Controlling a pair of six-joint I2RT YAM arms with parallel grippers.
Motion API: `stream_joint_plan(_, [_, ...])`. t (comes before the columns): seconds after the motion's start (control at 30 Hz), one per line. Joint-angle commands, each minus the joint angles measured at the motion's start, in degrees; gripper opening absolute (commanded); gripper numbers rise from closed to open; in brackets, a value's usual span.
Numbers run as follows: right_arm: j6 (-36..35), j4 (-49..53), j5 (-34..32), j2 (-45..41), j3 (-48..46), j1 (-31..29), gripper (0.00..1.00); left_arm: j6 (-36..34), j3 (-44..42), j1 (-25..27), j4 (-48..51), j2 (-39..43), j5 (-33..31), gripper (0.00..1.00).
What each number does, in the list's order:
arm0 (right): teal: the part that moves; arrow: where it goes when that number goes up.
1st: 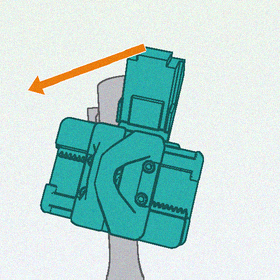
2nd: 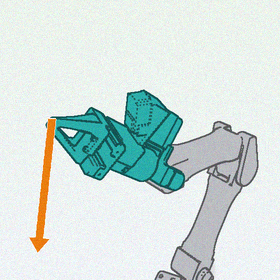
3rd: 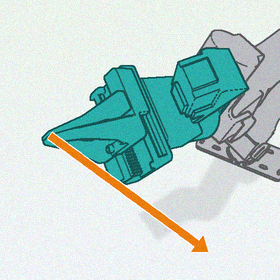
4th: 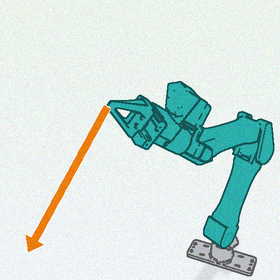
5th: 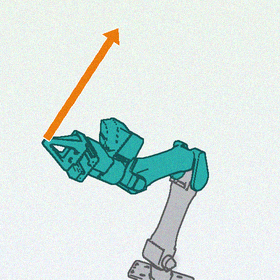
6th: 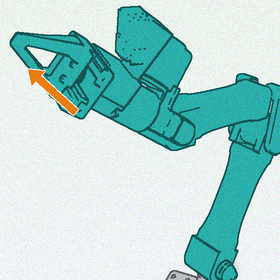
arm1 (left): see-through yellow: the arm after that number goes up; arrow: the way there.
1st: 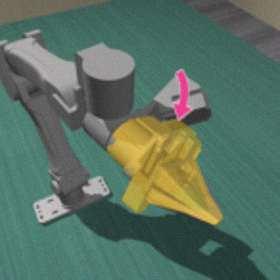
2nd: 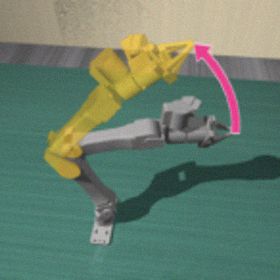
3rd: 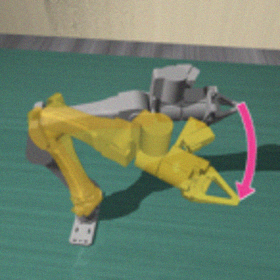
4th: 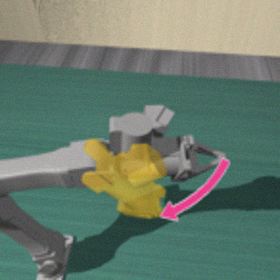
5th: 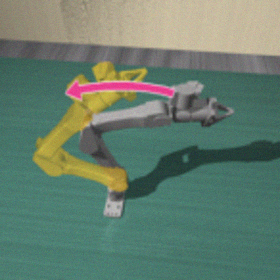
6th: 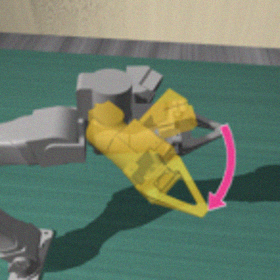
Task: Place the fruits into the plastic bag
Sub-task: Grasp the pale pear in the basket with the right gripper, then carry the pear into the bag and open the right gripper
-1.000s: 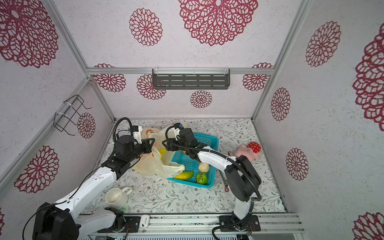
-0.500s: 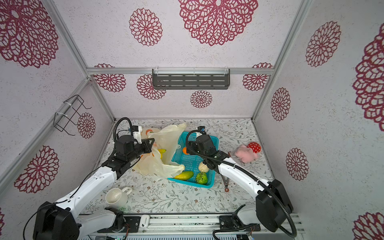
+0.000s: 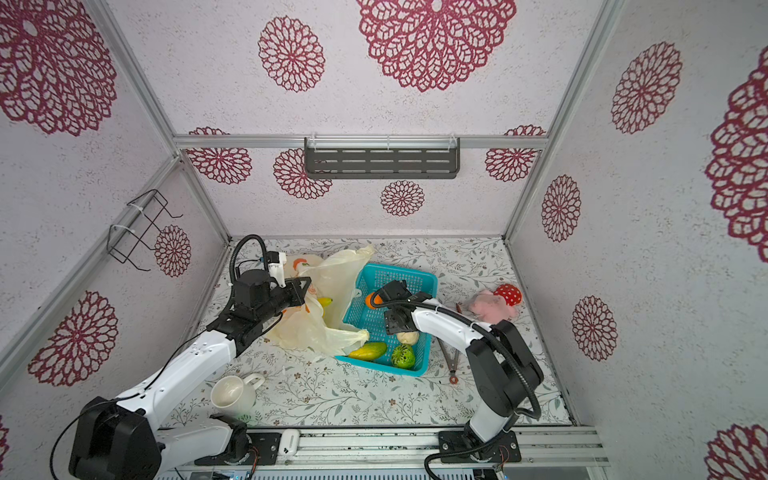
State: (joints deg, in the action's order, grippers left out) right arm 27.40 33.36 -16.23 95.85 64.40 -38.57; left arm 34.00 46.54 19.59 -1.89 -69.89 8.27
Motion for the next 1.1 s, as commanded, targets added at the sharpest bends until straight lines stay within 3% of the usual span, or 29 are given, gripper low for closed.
stream_joint_plan(0.0, [-0.97,4.51,1.16,1.1,1.96,-0.04,0.81,0.49,-0.82,-0.35,-1.51,0.54,0.16,0.0])
stream_joint_plan(0.27, [0.25,2.24,5.49,2.82,0.43,-0.02,0.79,-0.19,-1.46,-0.38,-1.49,1.41,-0.56,0.0])
stream_joint_plan(0.33, [0.38,1.44,5.64,2.12,0.15,-0.02,0.71,-0.34,-1.63,-0.37,-1.49,1.55,-0.58,0.0])
stream_joint_plan(0.43, [0.21,-0.17,5.46,0.27,0.28,-0.02,0.52,-0.42,-1.72,-0.39,-1.44,1.59,-0.68,0.0])
stream_joint_plan(0.5, [-0.27,-2.63,6.12,-1.8,0.37,-0.06,0.46,-0.36,-1.64,-0.43,-1.48,1.57,-0.56,0.0])
stream_joint_plan(0.77, [-4.06,-20.23,15.49,-8.7,2.85,-1.58,0.49,-0.3,-1.07,-0.35,-0.77,1.84,-0.11,0.0])
stream_joint_plan(0.87, [-4.72,-26.25,21.77,-6.97,4.68,-2.01,0.5,-0.84,-0.52,-0.43,0.76,2.58,-0.49,0.0])
stream_joint_plan(1.07, [-8.05,-28.34,27.21,1.83,15.58,-4.95,0.52,-4.9,2.02,-0.39,9.13,5.93,-5.37,0.0])
